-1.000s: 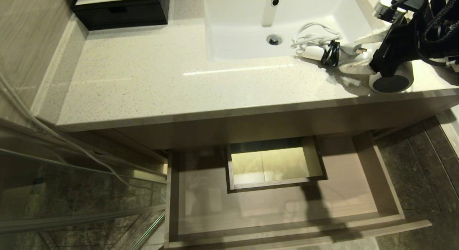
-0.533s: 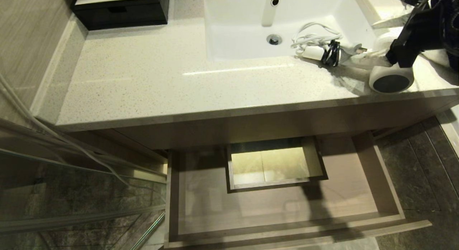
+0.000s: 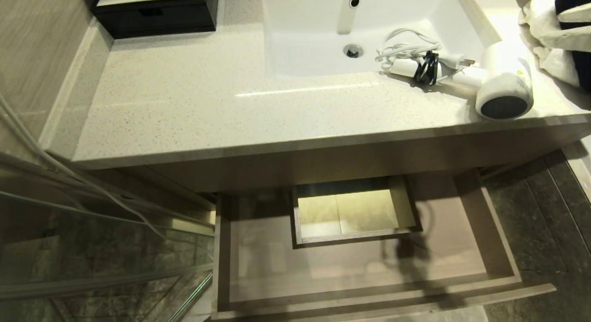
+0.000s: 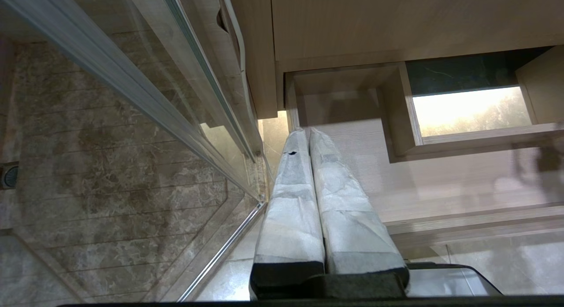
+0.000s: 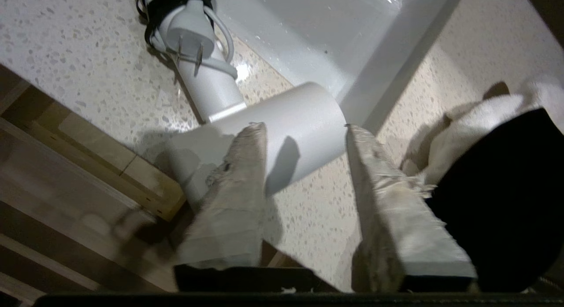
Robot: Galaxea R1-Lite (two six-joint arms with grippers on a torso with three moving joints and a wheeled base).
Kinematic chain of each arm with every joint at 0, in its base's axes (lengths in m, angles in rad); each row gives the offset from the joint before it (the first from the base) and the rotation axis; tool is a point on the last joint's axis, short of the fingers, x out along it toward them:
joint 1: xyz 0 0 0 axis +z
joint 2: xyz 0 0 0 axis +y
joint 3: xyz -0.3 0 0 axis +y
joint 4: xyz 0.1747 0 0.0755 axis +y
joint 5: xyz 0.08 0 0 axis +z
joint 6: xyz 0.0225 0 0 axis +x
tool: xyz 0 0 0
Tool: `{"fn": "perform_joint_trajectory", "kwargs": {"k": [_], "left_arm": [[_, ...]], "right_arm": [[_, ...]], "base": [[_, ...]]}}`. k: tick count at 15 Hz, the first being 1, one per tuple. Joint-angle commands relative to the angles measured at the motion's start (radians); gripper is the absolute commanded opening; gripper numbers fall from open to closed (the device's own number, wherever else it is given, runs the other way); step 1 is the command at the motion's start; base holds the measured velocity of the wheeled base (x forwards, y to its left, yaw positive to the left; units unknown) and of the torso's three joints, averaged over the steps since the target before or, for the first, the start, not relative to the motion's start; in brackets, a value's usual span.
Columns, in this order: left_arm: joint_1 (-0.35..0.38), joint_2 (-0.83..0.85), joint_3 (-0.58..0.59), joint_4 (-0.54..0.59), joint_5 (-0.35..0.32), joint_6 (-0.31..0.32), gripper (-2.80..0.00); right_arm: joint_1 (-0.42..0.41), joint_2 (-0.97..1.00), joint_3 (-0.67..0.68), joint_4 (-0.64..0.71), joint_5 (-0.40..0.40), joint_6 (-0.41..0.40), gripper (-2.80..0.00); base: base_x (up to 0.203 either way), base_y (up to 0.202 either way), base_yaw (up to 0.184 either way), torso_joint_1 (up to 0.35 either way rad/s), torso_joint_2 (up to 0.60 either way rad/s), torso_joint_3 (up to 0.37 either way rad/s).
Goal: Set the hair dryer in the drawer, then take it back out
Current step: Close the drawer
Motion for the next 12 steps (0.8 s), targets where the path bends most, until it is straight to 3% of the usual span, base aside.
{"fn": "perform_joint_trajectory", "kwargs": {"k": [1, 3, 5, 7, 12], "left_arm": [[0.0, 0.0, 0.002, 0.0, -0.001, -0.001, -2.8], [0.0, 0.0, 0.002, 0.0, -0.001, -0.001, -2.8], [0.0, 0.0, 0.0, 0.0, -0.001, -0.001, -2.8], [-0.001, 0.0, 0.0, 0.0, -0.001, -0.001, -2.8], [0.0, 0.0, 0.0, 0.0, -0.001, -0.001, -2.8]], "right_arm": [[-0.074, -0.203, 0.16, 0.003, -0.014, 0.004, -2.8], [-0.129, -0.288, 0.262, 0.006, -0.044, 0.008, -2.8], [-0.163, -0.41, 0.395, 0.004, -0.161, 0.013, -2.8], [-0.185, -0.453, 0.443, 0.016, -0.255, 0.037, -2.8], [-0.221, -0.503, 0.491, 0.057, -0.259, 0.042, -2.8]], "base": [[0.0, 0.0, 0.0, 0.0, 0.0, 0.0], [0.0, 0.0, 0.0, 0.0, 0.0, 0.0], [0.0, 0.0, 0.0, 0.0, 0.0, 0.0], [0.0, 0.0, 0.0, 0.0, 0.0, 0.0], [0.0, 0.0, 0.0, -0.189, 0.07, -0.125]]}}
